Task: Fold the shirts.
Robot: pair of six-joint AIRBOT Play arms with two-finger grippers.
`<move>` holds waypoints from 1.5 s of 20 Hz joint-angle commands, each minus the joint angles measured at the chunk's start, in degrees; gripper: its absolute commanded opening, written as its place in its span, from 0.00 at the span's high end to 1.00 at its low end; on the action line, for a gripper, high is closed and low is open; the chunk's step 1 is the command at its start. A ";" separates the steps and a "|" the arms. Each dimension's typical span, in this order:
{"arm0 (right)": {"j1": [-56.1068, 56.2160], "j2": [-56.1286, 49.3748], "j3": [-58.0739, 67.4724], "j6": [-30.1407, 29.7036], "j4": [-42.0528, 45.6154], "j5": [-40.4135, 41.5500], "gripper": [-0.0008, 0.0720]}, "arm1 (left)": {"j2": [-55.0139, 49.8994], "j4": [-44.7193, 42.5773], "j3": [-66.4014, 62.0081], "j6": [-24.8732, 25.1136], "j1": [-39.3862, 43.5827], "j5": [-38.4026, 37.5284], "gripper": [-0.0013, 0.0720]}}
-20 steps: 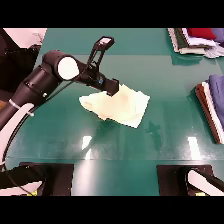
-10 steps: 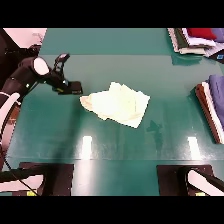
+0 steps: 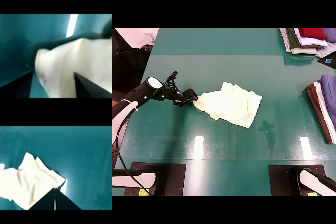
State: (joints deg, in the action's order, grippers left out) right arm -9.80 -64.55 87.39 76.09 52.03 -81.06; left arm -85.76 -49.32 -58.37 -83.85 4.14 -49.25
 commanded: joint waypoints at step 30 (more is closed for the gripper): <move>25.35 -56.13 16.76 -4.55 -11.37 3.37 0.35 | -1.09 -3.13 -23.04 8.90 -2.05 -9.90 0.95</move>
State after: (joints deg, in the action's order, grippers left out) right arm 13.52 -116.38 99.94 71.37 40.75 -74.32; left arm -86.83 -52.34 -81.32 -75.02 2.13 -59.02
